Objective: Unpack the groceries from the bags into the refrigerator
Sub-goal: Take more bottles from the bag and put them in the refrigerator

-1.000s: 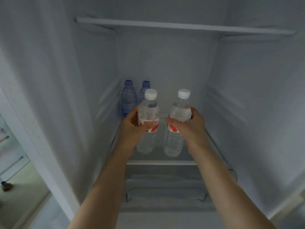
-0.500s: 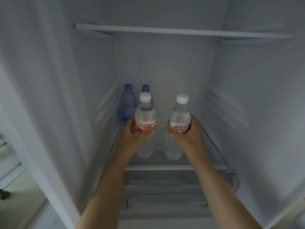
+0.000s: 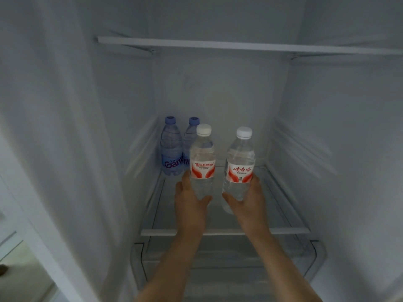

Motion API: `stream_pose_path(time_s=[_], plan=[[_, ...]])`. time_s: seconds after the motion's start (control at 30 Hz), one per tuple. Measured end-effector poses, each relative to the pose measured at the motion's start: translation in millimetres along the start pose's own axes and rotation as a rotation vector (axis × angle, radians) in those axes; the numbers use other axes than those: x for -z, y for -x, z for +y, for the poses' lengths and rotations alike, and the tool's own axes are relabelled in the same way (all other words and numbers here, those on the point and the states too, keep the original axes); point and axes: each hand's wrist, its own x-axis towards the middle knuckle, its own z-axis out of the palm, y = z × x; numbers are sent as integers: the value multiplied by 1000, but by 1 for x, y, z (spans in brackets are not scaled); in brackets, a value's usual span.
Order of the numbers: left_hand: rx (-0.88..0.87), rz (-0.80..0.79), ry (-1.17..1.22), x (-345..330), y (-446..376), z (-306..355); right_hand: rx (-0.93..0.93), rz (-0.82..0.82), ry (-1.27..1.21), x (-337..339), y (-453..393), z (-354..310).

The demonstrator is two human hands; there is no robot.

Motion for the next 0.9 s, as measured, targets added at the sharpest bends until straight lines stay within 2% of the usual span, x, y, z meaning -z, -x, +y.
stream_pose_path(time_s=[0.2, 0.37, 0.53, 0.7, 0.83, 0.9], plan=[[-28, -37, 6, -32, -27, 5, -28, 47, 56, -3, -27, 8], [-28, -35, -12, -55, -47, 5, -85, 17, 96, -2, -56, 6], [-65, -12, -29, -72, -59, 10, -67, 31, 88, -12, -78, 11], [-56, -2, -202, -83, -66, 11, -72, 16, 87, -21, -99, 15], [-22, -27, -494, -77, -75, 14, -77, 7, 75, -25, -112, 19], [-37, -15, -551, -78, -79, 13, -78, 11, 77, -28, -117, 20]])
